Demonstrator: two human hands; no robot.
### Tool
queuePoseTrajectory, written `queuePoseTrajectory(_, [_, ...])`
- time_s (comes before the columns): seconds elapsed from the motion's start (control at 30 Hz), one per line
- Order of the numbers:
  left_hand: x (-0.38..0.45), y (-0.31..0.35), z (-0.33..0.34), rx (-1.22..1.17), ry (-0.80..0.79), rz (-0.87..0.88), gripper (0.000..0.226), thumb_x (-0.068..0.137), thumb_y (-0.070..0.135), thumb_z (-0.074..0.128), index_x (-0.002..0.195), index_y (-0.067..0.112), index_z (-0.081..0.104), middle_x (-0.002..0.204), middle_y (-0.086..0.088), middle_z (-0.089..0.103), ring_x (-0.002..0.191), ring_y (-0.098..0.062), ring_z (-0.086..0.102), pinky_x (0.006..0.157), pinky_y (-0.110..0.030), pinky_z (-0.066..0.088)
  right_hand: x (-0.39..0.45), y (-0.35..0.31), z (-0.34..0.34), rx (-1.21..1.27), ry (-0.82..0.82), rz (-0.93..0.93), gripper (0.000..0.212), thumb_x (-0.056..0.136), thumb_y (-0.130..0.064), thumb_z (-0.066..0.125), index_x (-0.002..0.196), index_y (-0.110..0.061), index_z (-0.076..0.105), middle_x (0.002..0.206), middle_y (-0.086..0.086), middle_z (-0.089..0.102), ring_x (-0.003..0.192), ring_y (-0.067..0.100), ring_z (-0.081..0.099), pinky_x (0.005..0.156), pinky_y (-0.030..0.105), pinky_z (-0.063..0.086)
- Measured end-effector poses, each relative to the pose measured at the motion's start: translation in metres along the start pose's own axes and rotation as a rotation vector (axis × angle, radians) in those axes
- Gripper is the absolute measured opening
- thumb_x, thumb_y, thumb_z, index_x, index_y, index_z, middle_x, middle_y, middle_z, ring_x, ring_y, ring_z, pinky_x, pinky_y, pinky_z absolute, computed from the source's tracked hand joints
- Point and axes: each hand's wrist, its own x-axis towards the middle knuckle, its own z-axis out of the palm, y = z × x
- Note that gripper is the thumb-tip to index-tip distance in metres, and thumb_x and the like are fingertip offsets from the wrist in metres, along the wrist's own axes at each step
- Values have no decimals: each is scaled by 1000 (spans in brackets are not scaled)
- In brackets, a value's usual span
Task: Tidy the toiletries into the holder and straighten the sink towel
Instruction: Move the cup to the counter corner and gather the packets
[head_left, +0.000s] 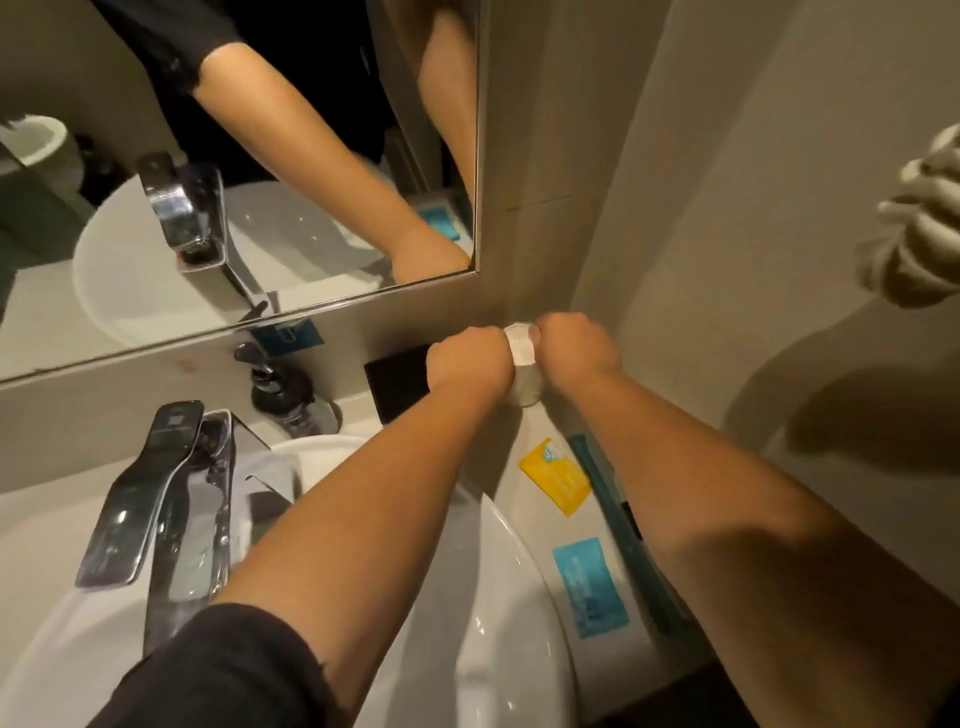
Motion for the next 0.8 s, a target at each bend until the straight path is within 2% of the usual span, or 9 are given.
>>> queuePoseTrajectory(0.23, [3,-2,4,42,87,50,16,93,15,46,103,12,59,101,-10,68,90,-30,64,66,-37,36,4,9,13,55,52,-3,39,99,-32,35,110,-9,65,110,21,66,99,42,62,74,35,43])
queuePoseTrajectory(0.33, [-3,-6,0,-43,243,50,24,98,31,42,105,10,52,102,-13,62,89,-32,62,64,-38,35,-5,9,7,102,119,-15,42,98,-41,35,112,-8,59,111,22,64,99,43,60,72,38,41])
queuePoseTrajectory(0.43, [-33,-6,-9,-183,350,117,25,98,34,42,101,11,51,98,-13,59,81,-33,61,58,-36,33,-40,15,-8,181,241,-16,39,98,-40,39,106,-10,61,110,17,61,94,41,60,73,41,46])
queuePoseTrajectory(0.47, [-49,-4,-6,-218,316,160,22,97,33,43,98,13,52,95,-12,60,79,-33,61,56,-35,33,-60,21,-8,193,269,-5,37,97,-40,40,99,-11,63,104,16,62,89,39,60,70,40,46])
queuePoseTrajectory(0.53, [-78,5,7,-229,120,202,22,96,34,44,97,15,55,94,-10,64,83,-33,63,59,-33,35,-111,36,2,163,251,40,35,96,-40,40,92,-15,63,97,12,64,82,35,60,66,37,46])
queuePoseTrajectory(0.63, [-90,20,29,-228,-241,118,28,94,38,48,99,13,58,104,-11,64,89,-28,58,67,-33,39,-189,59,42,86,1,124,33,95,-48,40,100,-23,61,104,4,62,88,24,64,72,35,52])
queuePoseTrajectory(0.7, [-83,27,35,-243,-327,53,25,95,39,49,98,15,55,98,-5,59,82,-19,49,68,-32,37,-226,67,71,19,-111,161,38,94,-53,41,112,-23,57,110,3,59,92,22,66,72,34,56])
queuePoseTrajectory(0.77, [-74,32,41,-232,-343,-2,26,94,41,51,101,16,54,91,-2,53,80,-16,47,67,-31,36,-246,71,92,-29,-116,103,46,90,-55,47,109,-15,61,99,9,64,79,26,68,59,33,56])
queuePoseTrajectory(0.8, [-68,33,45,-215,-348,-19,29,93,43,53,105,16,55,91,-2,54,81,-17,50,67,-31,37,-249,73,99,-46,-56,79,47,88,-54,51,105,-11,63,91,11,66,71,27,67,53,31,55])
